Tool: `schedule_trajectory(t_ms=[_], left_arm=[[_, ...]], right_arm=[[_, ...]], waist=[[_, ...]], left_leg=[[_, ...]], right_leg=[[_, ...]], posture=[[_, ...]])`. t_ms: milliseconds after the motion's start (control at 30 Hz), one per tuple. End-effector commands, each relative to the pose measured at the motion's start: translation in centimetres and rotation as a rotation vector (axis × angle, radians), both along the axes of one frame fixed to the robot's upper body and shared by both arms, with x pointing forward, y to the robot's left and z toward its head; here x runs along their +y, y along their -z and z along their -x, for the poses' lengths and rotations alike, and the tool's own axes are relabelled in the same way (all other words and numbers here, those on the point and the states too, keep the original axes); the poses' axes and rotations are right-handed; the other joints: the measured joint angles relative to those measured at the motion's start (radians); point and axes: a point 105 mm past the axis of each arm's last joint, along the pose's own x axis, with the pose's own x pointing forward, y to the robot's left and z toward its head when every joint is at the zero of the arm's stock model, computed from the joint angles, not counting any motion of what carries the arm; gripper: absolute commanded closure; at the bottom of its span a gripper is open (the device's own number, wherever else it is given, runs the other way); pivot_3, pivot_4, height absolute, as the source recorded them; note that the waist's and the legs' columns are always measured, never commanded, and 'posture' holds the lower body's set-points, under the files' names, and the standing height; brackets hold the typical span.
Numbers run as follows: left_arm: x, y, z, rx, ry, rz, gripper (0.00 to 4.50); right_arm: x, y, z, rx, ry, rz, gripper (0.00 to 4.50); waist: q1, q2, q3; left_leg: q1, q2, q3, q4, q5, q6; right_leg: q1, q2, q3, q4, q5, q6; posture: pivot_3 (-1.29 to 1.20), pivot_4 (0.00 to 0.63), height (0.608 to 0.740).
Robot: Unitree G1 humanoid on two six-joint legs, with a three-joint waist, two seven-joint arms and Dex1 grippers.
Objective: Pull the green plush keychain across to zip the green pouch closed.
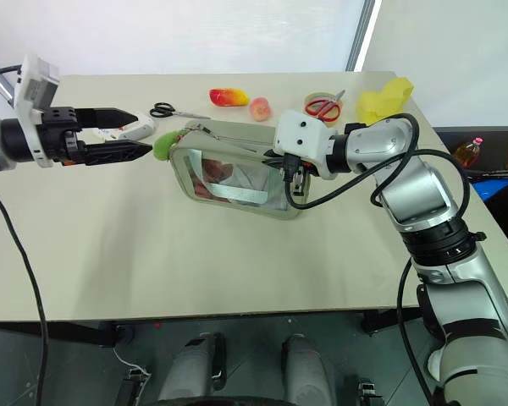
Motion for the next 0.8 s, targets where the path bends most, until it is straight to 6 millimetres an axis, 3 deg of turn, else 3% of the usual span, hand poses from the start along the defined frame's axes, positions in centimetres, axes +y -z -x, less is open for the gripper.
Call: schedule_trajectory(t_ms=[33,133,267,500,800], left_arm=[[3.4,-2.1,-1.1,-0.041,-0.12,0.076,0.0],[6.3,-2.0,-2.3,-0.009,-0.206,0.156,0.0],[7.1,-0.1,-3.8,0.034,-0.244,0.194,0.0],[2.8,1.4,-4.6,0.079,-0.12,0.285,0.0],[1.5,4.3,-2.7,0.148,-0.027,0.14,0.0]], right_arm=[[0.3,-0.6,0.6,-0.079,-0.062,0.043,4.42],[0.1,-0.4,0.7,-0.104,-0.094,0.083,4.42],[-0.2,-0.1,0.6,-0.106,-0.108,0.101,4.42],[0.2,0.2,0.8,-0.089,-0.111,0.074,4.42],[0.0,0.3,0.6,-0.075,-0.093,0.063,4.42]], waist=[[0.0,0.0,0.0],[-0.004,0.0,0.0],[0.0,0.0,0.0],[-0.003,-0.001,0.0],[-0.004,-0.001,0.0]], left_leg=[[0.0,0.0,0.0,0.0,0.0,0.0],[0.0,0.0,0.0,0.0,0.0,0.0],[0.0,0.0,0.0,0.0,0.0,0.0],[0.0,0.0,0.0,0.001,0.001,-0.002],[0.002,0.0,0.0,-0.002,0.001,-0.002]], right_leg=[[0.0,0.0,0.0,0.0,0.0,0.0],[0.0,0.0,0.0,0.0,0.0,0.0],[0.0,0.0,0.0,0.0,0.0,0.0],[0.002,0.0,0.0,0.0,0.001,0.0],[0.0,0.001,0.0,0.001,0.001,0.001]], posture=[[0.0,0.15,0.74],[0.0,0.15,0.74],[0.0,0.15,0.74],[0.0,0.15,0.74],[0.0,0.15,0.74]])
